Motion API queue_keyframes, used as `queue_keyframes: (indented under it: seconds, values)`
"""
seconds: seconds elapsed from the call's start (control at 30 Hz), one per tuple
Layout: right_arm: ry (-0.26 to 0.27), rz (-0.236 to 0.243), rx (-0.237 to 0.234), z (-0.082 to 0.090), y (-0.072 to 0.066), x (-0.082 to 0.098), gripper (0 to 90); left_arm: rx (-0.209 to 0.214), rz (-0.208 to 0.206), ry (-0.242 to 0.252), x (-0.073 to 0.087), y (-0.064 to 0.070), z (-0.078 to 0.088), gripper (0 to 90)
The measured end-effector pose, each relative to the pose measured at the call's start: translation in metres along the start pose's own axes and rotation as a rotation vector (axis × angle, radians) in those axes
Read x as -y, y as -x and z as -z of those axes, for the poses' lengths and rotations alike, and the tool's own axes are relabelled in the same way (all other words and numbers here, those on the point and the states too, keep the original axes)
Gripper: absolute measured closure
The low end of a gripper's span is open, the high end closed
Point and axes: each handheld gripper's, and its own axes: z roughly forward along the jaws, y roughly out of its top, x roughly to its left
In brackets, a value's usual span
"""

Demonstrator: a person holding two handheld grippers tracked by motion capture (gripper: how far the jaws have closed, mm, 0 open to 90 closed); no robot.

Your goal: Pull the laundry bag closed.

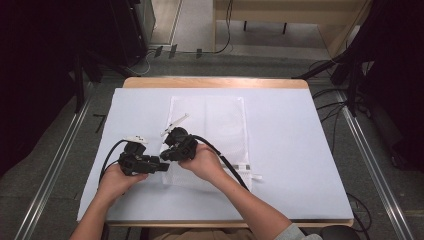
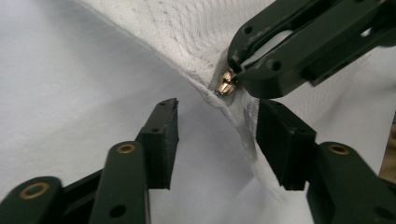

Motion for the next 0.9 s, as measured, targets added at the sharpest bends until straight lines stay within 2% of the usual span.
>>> queue_keyframes:
  seconds: [0.1, 0.17, 0.33, 0.43, 0.67, 0.73, 0.9]
  values:
    - [-0.002, -0.006, -0.021, 0.001, 0.0, 0.0, 87.3, -0.008, -0.009, 0.002, 0.0, 0.0, 0.0, 57.9]
    - [-0.004, -0.007, -0.033, 0.001, 0.001, 0.001, 87.3, 0.011, 0.003, 0.002, -0.001, -0.001, 0.001, 62.6]
    - [-0.008, -0.004, -0.029, -0.001, 0.0, 0.001, 87.3, 0.05, 0.003, -0.007, 0.0, -0.002, 0.002, 79.1]
    - [-0.015, -0.006, -0.034, -0.002, 0.001, 0.002, 87.3, 0.059, 0.02, -0.016, -0.001, -0.003, 0.002, 86.1]
    - [-0.014, -0.022, -0.036, -0.005, 0.004, 0.008, 87.6, 0.064, 0.037, -0.052, 0.0, -0.006, 0.002, 88.0]
    - [-0.01, -0.036, -0.045, -0.007, 0.006, 0.011, 87.6, 0.069, 0.055, -0.058, 0.001, -0.008, 0.002, 88.3]
    - [0.005, -0.041, -0.039, -0.01, 0.007, 0.016, 87.7, 0.068, 0.062, -0.062, 0.002, -0.008, 0.002, 88.8]
